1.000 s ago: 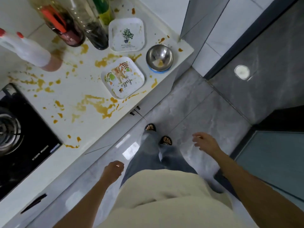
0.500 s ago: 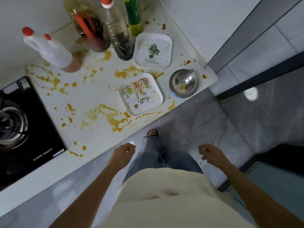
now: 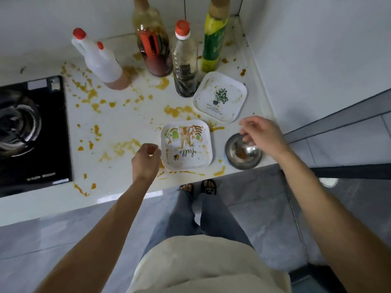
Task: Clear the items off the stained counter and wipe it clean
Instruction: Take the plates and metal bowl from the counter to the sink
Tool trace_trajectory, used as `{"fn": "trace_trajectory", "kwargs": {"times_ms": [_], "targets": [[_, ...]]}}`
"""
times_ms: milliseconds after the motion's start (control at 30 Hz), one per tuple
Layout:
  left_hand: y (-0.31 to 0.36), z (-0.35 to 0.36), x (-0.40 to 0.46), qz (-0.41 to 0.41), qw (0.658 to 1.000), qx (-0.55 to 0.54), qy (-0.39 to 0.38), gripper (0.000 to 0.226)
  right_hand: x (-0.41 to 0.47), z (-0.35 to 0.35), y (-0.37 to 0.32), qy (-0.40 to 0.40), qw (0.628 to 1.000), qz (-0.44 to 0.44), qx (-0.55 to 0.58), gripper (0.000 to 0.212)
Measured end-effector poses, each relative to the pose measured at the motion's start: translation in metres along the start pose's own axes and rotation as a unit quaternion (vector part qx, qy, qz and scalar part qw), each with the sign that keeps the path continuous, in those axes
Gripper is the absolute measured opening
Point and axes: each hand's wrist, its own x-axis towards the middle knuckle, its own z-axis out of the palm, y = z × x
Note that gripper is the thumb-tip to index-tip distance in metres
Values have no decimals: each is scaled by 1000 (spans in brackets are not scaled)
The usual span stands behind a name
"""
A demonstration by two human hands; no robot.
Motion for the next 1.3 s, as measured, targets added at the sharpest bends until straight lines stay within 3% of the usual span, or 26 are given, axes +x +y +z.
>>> {"fn": "trace_trajectory", "kwargs": {"times_ms": [167,433,733,833,967,1133,1300], "targets": [[5,21,7,-49,998,-11,32,36,97,1,-24,54,987,-55,-144,35],[0,44,18,-65,996,23,60,33,194,21,-31,52,925,-120,-356,49],[-2,58,21,-41,993,69,86,20,234,36,-12,121,877,-151,-440,32],[1,57,17,-9,993,88,82,24,235,29,-9,126,864,-160,-461,35],[13,54,10,3,994,71,85,29,218,22,-12,108,876,-174,-437,46],[23,45,-3,15,995,28,89,24,175,21,-12,110,902,-142,-393,41],[29,18,-15,0,989,-46,140,25,127,24,-14,138,946,-111,-273,40]]}}
